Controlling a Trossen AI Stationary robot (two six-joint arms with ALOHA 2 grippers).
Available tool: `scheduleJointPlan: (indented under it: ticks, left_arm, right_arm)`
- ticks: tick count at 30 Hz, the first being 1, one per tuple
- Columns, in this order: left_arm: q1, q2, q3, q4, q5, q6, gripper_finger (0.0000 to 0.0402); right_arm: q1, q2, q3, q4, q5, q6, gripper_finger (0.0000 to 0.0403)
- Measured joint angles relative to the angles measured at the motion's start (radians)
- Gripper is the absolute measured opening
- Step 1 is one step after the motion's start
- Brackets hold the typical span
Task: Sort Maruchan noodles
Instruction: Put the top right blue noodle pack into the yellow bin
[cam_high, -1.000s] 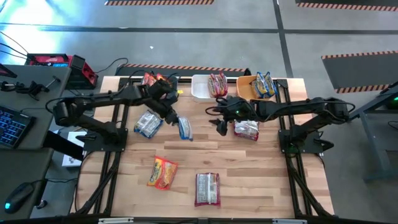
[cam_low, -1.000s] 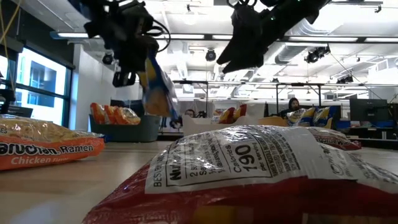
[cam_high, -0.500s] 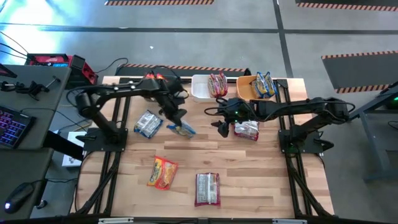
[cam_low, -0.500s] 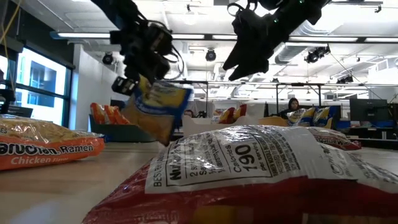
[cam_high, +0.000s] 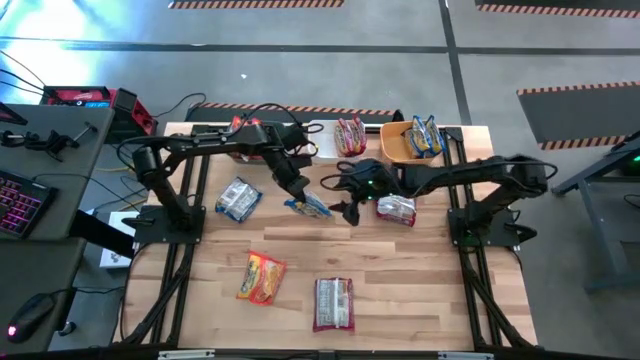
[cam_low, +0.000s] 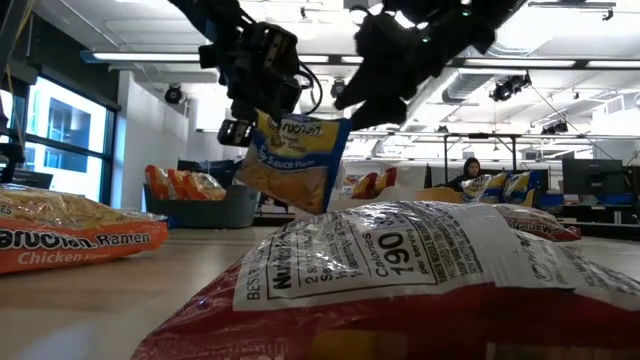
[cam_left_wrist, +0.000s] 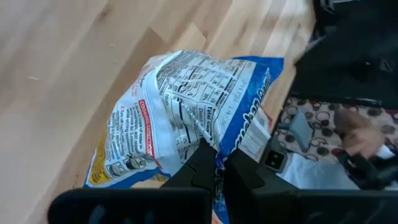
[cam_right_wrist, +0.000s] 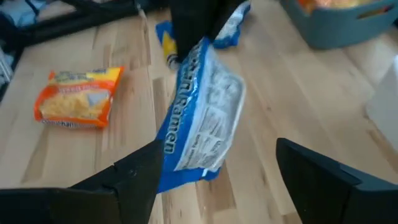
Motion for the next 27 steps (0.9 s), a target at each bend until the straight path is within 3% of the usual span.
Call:
scheduleJointPlan:
  ticks: [12, 23, 27]
  left_arm:
    - [0.001, 0.000, 0.000, 0.007, -0.010, 0.035, 0.0005]
    - [0.001, 0.000, 0.000, 0.039, -0.012, 0.058, 0.0005]
    - [0.001, 0.000, 0.000, 0.048, -0.010, 0.059, 0.0005]
  right_arm:
    - [0.018, 0.267, 0.380, -0.309, 0.019, -0.116, 0.0307]
    - [0.036, 0.350, 0.437, -0.313, 0.044, -0.106, 0.0305]
    - [0.036, 0.350, 0.437, -0.318, 0.080, -0.097, 0.0275]
